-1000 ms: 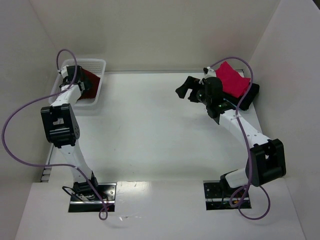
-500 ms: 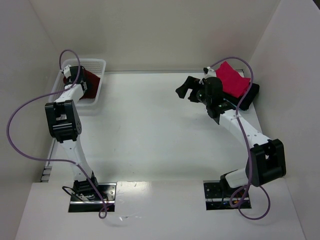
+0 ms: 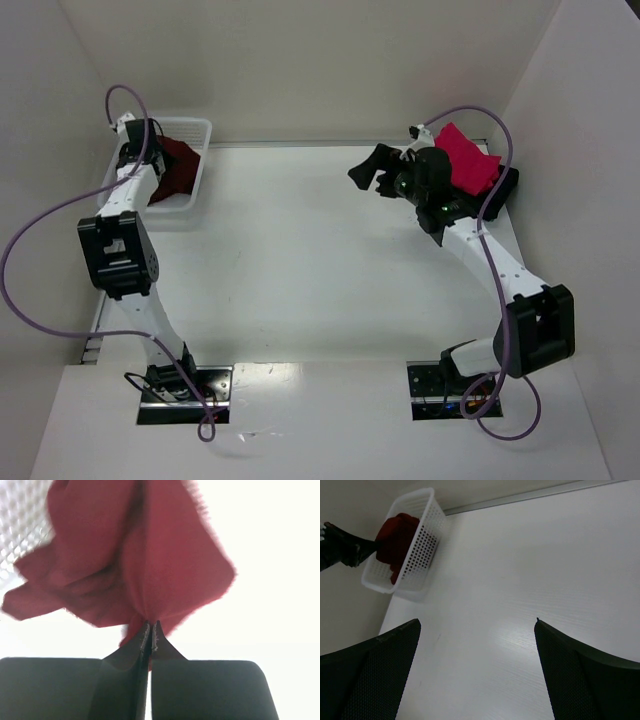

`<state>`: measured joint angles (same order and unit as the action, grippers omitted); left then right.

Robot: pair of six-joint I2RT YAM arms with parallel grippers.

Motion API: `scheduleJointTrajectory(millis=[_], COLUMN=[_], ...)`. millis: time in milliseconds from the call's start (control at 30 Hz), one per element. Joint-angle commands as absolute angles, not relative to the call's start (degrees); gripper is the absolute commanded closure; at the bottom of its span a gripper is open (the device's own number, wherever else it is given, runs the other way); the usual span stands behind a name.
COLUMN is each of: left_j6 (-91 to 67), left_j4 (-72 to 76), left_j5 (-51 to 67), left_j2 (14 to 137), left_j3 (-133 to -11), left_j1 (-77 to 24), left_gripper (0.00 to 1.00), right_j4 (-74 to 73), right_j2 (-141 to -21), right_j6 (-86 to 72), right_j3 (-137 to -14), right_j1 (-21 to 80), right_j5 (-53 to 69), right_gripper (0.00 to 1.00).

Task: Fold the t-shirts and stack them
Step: Grab crumpled tshirt from bin with the left arm, then move the tshirt to the center of the board

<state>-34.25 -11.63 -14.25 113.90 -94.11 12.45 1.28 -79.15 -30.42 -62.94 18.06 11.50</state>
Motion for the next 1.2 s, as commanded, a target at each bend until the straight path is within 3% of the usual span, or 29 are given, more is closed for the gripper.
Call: scheduleJointTrajectory(millis=[0,133,433,600,933,1167], left_j6=[-29.9,-25.2,-25.0,-28.6,-34.3,-34.9], left_j4=[-13.0,-20.9,-32.1,-29.7,-19.6,-18.6], left_j5=[-2.3,4.0,16.7,29.2,36.6,40.4], left_j2=[99.2,94.4,84.0,77.7,72.1,72.1], left_j3=[-101.9,-111.6,-126.1,-123.9,-109.3,-107.2], left_j1=[11.0,6.3,-6.4,-6.6,-6.6,-6.6], left_gripper=[1.00,1.00,1.00,1.00,1.00,1.00], right_j4=[3.9,4.0,10.0,14.2,22.0,22.0], right_j2=[-75.2,-75.2,-66.4,-60.8,-59.8,-64.7], right_j6=[-31.1,-27.3,-27.2,-26.0,-29.4,-29.8], right_j3=[-66.8,-68.7,-64.1,-59.1,-55.2,-52.9], right_j1=[18.1,18.6,22.7,29.4,37.2,40.1], right_j5=[16.4,24.3,26.2,20.1,18.3,16.2], right_gripper=[0.00,0.00,0.00,0.00,0.00,0.00])
